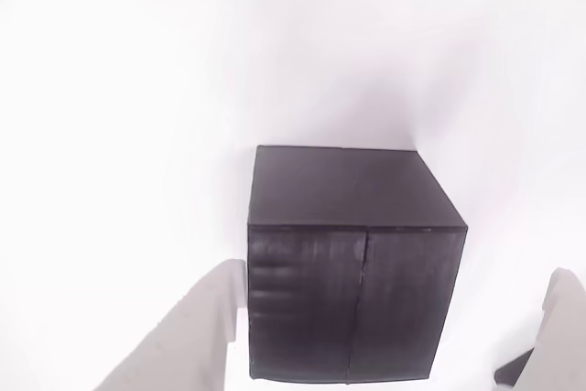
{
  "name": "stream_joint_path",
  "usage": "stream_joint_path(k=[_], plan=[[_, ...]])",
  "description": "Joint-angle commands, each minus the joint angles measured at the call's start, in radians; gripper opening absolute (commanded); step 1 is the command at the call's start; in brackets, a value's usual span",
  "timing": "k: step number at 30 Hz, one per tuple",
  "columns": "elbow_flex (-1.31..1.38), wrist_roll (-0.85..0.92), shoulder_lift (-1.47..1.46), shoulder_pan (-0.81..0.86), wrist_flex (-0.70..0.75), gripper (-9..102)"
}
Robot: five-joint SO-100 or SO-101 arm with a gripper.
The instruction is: Stack 3 Blocks on the chosen place.
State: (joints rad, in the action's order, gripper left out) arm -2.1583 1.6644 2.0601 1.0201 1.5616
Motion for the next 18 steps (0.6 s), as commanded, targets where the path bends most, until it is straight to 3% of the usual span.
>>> stream_joint_path(k=[1,9,18], plan=[[0.011,0.012,-0.025,0.029,-0.017,41],[0.023,0.017,-0.110,0.075,-0.129,41],[-0.002,0.000,-0.175,0.006,-0.175,40]])
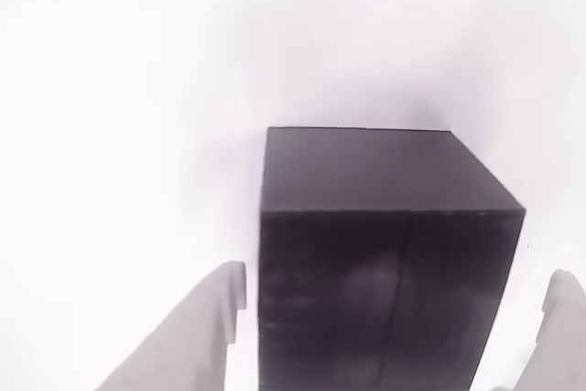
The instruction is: Stack 3 Blocks on the chosen place.
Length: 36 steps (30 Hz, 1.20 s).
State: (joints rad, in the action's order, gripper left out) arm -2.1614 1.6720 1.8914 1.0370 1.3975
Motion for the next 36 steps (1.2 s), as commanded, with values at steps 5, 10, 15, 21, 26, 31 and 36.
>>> stream_joint_path(k=[5,10,15,21,26,31,36], plan=[[-0.012,-0.020,-0.029,-0.038,-0.025,31],[-0.028,-0.063,-0.049,-0.066,-0.051,21],[0.011,-0.106,-0.049,-0.083,-0.002,20],[0.081,-0.169,0.031,-0.107,0.135,20],[0.141,-0.347,0.037,-0.236,0.156,20],[0.252,-0.566,0.002,-0.376,0.156,20],[0.356,-0.719,-0.029,-0.477,0.173,20]])
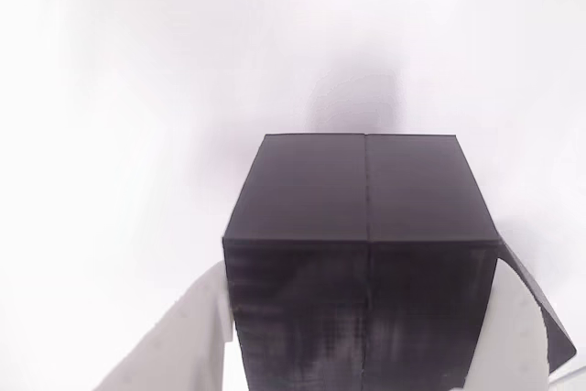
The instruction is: Stack 3 Blocks on the chosen place.
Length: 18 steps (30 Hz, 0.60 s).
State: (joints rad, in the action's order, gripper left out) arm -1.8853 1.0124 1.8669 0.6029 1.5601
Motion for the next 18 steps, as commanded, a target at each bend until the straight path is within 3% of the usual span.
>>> stream_joint_path(k=[1,13,18], plan=[[0.095,-0.084,-0.011,-0.064,0.011,20],[0.287,-0.512,-0.130,-0.457,0.011,20],[0.385,-0.653,-0.242,-0.548,0.009,20]])
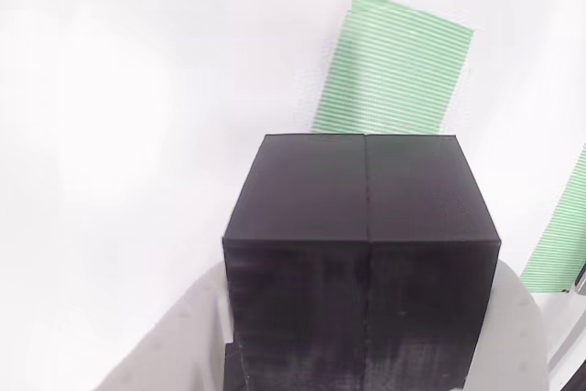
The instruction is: Stack 3 Blocks on the chosen place.
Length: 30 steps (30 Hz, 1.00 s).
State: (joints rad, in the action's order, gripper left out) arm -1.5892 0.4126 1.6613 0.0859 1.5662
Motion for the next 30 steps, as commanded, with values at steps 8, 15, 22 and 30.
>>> stream_joint_path(k=[8,15,22,30], plan=[[0.238,-0.152,-0.247,-0.072,-0.002,20],[0.290,-0.222,-0.339,-0.114,0.005,20],[0.275,-0.244,-0.356,-0.126,0.005,20],[0.276,-0.244,-0.391,-0.123,0.000,20]])
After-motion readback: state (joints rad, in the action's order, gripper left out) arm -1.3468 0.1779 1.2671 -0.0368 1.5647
